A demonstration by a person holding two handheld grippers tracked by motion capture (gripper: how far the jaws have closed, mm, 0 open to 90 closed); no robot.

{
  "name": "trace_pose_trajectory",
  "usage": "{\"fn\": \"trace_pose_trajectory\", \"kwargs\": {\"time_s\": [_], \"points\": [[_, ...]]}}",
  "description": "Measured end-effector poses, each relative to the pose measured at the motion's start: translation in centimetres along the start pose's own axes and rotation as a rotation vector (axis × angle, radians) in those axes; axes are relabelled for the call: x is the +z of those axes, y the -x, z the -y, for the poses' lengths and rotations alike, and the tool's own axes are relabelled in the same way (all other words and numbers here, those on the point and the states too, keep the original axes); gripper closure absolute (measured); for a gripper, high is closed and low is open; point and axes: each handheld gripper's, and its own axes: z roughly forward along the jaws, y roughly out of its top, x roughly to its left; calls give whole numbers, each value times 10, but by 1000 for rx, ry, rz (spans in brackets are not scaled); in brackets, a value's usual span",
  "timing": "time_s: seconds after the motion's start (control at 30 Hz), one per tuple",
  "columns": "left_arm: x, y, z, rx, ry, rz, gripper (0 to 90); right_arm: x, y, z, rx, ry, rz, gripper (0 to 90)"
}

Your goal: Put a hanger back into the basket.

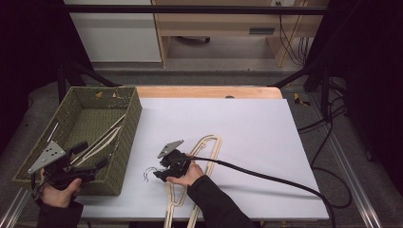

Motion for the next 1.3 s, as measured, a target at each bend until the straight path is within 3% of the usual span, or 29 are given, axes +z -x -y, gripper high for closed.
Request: {"fn": "trace_pose_trajectory", "kwargs": {"time_s": [0.4,0.47,0.5,0.67,0.77,1.3], "points": [[-3,-2,0,-4,5,-8,32,10,2,8,-16,-57,-10,639],[-2,-2,0,-3,3,-7,32,12,1,9,-5,-66,-11,670],[-2,-2,0,-3,2,-7,32,12,2,9,-32,-63,-2,713],[-1,-2,0,-3,0,-6,32,11,2,9,-41,-72,6,797],[-1,-2,0,-2,-2,-6,33,10,3,9,-46,-95,-28,877],[0,6,-2,8,-3,10,34,4,5,5,-36,-76,-41,888]]}}
